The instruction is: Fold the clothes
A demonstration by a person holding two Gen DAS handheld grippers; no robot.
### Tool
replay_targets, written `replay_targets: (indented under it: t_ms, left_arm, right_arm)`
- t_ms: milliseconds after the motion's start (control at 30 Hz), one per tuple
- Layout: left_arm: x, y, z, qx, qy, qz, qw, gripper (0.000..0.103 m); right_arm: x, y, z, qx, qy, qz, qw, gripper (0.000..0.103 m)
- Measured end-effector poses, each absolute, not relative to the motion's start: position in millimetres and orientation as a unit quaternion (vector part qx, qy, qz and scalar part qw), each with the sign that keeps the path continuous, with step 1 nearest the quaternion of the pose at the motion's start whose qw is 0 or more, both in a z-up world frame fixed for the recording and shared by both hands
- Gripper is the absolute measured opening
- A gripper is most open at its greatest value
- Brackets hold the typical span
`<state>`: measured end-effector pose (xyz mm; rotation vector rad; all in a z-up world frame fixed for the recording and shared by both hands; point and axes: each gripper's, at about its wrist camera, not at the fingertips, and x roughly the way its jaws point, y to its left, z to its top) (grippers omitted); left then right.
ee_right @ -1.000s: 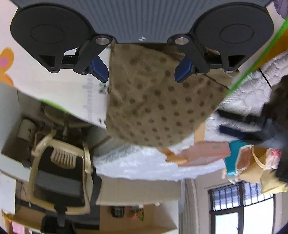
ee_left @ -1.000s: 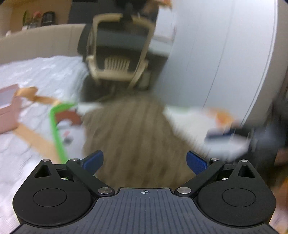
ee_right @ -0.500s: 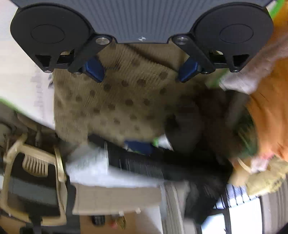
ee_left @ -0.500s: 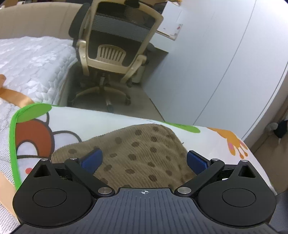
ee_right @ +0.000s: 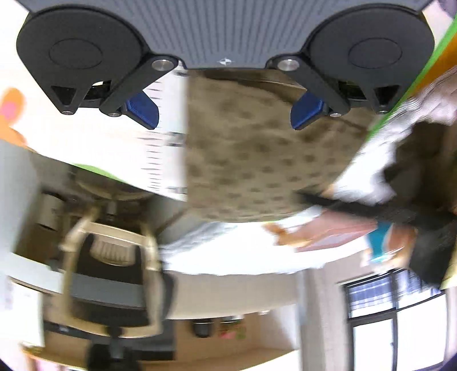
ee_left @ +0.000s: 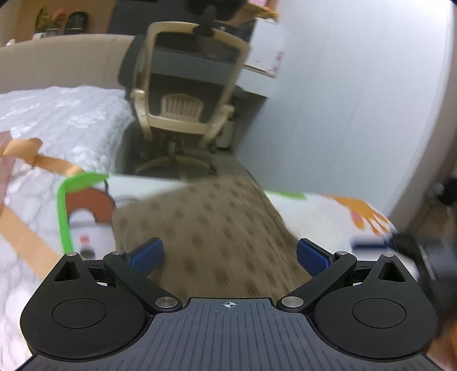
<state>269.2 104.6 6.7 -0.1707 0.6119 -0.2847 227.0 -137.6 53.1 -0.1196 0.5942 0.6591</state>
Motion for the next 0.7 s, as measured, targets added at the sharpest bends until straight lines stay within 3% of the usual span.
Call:
replay_targets:
  t_ms: [100, 333, 700]
  left_arm:
    - [247.8, 96.9, -13.2, -0.024, 0.329, -0.113, 0.937, 0.102]
    - [210.2, 100.0, -25.3, -0.030, 0.352, -0.042, 0.935, 0.102]
    - [104.0, 57.2, -27.5, -0.117, 0.351, -0.010, 0.929, 0.103]
  right_arm:
    - [239.8, -138.7, 38.8, -0.070, 0.308, 0.288, 0.904, 0.099]
    - [241.0, -143.6, 24.0, -0.070, 0.334, 0.247, 0.907, 0.103]
    - [149.7, -194.8, 24.3, -0.021, 0.317, 0.247, 0.915, 0.103]
